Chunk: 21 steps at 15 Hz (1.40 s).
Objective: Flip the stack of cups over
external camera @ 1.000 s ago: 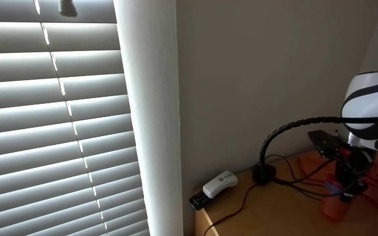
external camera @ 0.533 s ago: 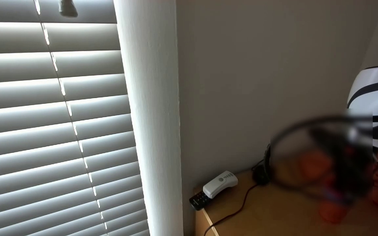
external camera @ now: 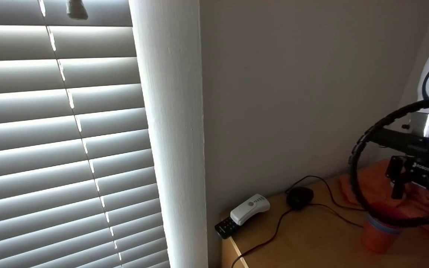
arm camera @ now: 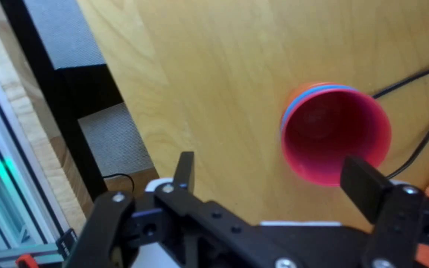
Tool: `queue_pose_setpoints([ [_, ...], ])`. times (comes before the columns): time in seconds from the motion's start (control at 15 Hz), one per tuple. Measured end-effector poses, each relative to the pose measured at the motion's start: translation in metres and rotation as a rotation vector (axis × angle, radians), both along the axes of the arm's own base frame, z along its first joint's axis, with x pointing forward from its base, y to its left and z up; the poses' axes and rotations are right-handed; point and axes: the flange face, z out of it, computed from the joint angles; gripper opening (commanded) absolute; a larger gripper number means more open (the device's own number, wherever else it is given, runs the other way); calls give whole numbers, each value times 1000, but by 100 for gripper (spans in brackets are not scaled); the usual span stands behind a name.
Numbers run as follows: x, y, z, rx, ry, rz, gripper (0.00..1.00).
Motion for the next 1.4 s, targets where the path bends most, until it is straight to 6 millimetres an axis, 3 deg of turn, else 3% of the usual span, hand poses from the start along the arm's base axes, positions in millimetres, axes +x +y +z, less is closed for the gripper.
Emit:
queue_pose_setpoints([
  [0.47, -27, -25, 38, -24, 24, 338, 100],
  [1.07, -43, -10, 45, 15, -27, 685, 100],
  [1.4, -47, -6, 49, 37, -80, 731, 100],
])
